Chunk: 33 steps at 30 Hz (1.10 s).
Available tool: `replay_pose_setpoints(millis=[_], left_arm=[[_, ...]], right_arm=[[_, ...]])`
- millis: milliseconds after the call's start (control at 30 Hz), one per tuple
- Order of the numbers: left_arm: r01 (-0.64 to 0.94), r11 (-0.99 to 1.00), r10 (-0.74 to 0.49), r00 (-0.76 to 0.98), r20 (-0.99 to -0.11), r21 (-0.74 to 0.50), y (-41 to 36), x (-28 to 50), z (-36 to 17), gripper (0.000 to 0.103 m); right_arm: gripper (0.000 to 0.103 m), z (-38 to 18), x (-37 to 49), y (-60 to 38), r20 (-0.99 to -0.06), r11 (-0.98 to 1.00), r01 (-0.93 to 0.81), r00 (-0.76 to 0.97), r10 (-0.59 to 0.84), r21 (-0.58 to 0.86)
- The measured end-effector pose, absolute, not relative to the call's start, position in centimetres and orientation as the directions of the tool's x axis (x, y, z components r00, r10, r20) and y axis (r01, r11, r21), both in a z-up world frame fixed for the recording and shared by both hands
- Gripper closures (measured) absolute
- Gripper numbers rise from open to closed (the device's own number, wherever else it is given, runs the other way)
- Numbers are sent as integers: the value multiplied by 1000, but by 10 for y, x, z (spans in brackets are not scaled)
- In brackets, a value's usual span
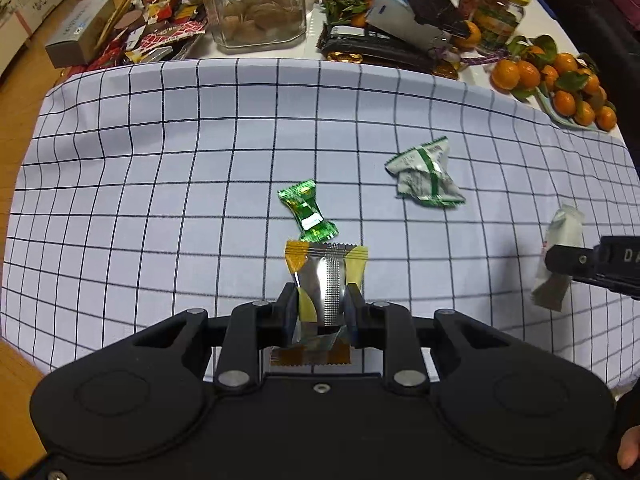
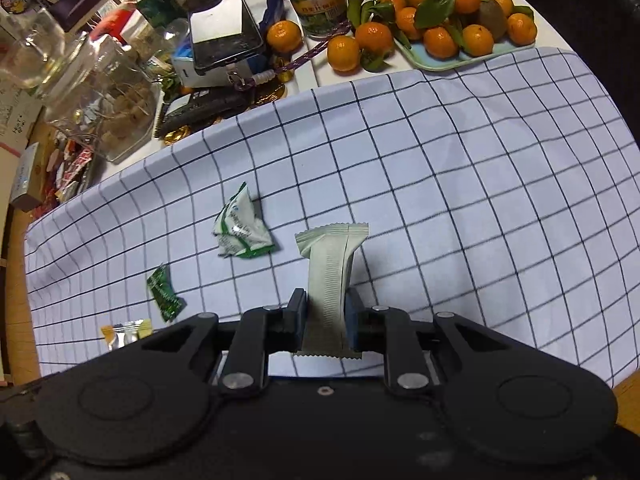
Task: Organize snacks
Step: 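Carry the yellow-silver candy and white bar over the gold tray, then lower both snacks into the tray and open both grippers to release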
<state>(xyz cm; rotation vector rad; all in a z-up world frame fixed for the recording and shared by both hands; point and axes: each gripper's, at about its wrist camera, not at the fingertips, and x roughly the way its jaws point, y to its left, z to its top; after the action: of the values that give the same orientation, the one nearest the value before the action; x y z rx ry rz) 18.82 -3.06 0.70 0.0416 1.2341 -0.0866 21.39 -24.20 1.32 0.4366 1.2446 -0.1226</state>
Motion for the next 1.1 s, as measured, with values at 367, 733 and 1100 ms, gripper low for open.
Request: replay_pose_setpoints(millis=[367, 733, 1100], left_arm=[[100, 994, -86, 370, -925, -53, -27, 98, 13, 71], [122, 984, -166, 367, -915, -129, -13, 38, -5, 71], [162, 963, -266, 453, -851, -215, -4, 18, 3, 68]], right_arm=[[82, 30, 125, -222, -890, 927, 235, 421, 175, 293], [82, 16, 36, -213, -871, 893, 267, 439, 221, 361], [81, 9, -6, -207, -873, 896, 265, 437, 217, 356]])
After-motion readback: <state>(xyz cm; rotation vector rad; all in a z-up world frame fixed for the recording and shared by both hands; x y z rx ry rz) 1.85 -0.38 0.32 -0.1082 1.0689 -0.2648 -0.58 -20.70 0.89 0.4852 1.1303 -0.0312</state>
